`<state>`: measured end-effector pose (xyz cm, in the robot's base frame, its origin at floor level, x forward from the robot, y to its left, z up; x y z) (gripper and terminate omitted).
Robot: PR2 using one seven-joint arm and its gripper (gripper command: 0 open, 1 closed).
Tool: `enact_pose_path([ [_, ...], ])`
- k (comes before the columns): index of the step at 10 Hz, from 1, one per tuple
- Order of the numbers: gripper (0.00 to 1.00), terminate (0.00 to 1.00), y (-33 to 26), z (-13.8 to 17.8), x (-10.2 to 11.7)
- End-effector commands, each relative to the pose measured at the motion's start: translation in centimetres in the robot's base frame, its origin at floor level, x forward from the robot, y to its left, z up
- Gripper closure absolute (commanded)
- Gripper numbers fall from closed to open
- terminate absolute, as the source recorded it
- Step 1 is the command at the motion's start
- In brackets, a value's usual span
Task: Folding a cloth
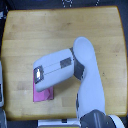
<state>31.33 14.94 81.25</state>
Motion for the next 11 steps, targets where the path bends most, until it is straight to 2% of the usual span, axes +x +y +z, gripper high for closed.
enact_pose_path([
  [1, 1.00, 0.00, 5.3, -0.5, -1.6],
  [2, 1.00, 0.00, 6.6, -2.3, -2.1],
  [3, 1.00, 0.00, 6.8, -2.5, -2.1],
  [4, 1.00, 0.00, 8.1, -4.5, -0.9],
  [5, 1.00, 0.00, 8.1, -4.6, -0.8],
  [7, 1.00, 0.00, 8.2, -6.7, -0.7],
  [11, 1.00, 0.00, 7.2, -7.2, -0.6],
])
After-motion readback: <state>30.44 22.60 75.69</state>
